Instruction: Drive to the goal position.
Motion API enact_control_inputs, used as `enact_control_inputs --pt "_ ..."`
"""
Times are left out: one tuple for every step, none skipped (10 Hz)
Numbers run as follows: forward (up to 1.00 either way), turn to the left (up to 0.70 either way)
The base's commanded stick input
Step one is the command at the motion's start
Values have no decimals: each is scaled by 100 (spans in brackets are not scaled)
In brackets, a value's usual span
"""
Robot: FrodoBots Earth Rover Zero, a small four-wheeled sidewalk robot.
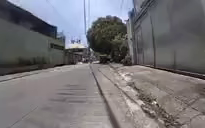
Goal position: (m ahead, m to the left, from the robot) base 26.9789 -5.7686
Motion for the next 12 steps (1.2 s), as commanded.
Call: enact_control_inputs --pt "100 0" --pt "100 0" --pt "100 -1" --pt "100 -3" --pt "100 1" --pt "100 4" --pt "100 3" --pt "100 1" --pt "100 0" --pt "100 1" --pt "100 8" --pt "100 18"
